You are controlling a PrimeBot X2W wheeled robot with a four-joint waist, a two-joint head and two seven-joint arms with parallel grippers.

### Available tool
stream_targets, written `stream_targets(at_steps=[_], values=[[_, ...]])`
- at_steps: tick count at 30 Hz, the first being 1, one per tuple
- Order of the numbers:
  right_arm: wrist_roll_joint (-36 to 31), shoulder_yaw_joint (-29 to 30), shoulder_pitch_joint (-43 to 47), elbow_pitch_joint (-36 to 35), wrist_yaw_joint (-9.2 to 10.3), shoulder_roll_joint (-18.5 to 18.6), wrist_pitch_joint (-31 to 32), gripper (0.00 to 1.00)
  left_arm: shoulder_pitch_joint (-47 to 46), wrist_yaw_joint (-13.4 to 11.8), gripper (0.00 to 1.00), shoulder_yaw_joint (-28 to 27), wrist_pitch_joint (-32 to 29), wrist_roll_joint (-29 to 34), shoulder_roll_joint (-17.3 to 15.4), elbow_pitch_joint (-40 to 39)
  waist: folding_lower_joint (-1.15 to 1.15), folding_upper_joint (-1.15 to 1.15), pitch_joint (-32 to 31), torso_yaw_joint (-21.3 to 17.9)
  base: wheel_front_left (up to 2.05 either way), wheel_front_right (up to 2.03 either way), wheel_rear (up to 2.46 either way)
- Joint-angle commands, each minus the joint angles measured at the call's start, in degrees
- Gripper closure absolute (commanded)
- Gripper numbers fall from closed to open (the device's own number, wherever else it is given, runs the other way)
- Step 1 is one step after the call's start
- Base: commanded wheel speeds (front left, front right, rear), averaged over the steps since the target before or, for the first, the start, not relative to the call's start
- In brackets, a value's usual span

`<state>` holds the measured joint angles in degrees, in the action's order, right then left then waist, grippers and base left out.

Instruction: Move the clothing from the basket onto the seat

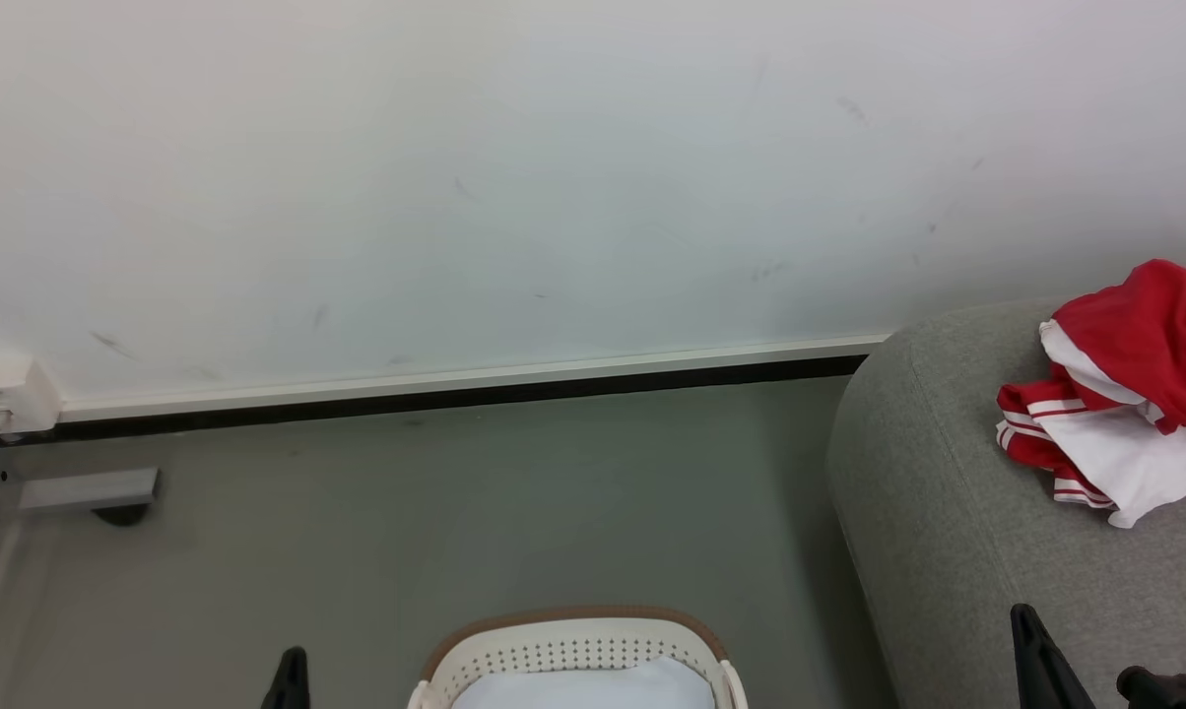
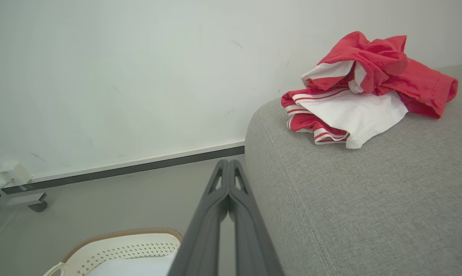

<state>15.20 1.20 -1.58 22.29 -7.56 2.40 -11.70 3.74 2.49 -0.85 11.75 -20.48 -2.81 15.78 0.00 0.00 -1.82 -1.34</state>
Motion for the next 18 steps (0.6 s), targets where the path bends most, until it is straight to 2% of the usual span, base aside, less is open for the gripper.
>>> stream_targets(at_steps=[1,18], values=[[3.00,0.37,-1.31,-1.30,0.01,0.37,0.40,1.00,-1.62,0.26,1.00,-0.35,-0.50,-2.97,-0.34,-1.09,0.00,0.00,0.03,0.03,0.00,0.00,0.00],[20.20,1.36,-2.06,-3.21,0.03,0.44,4.33,1.00,-3.51,1.39,1.00,-1.45,-4.44,-18.98,-0.31,-1.49,0.00,0.00,0.32,0.23,0.00,0.00,0.00]])
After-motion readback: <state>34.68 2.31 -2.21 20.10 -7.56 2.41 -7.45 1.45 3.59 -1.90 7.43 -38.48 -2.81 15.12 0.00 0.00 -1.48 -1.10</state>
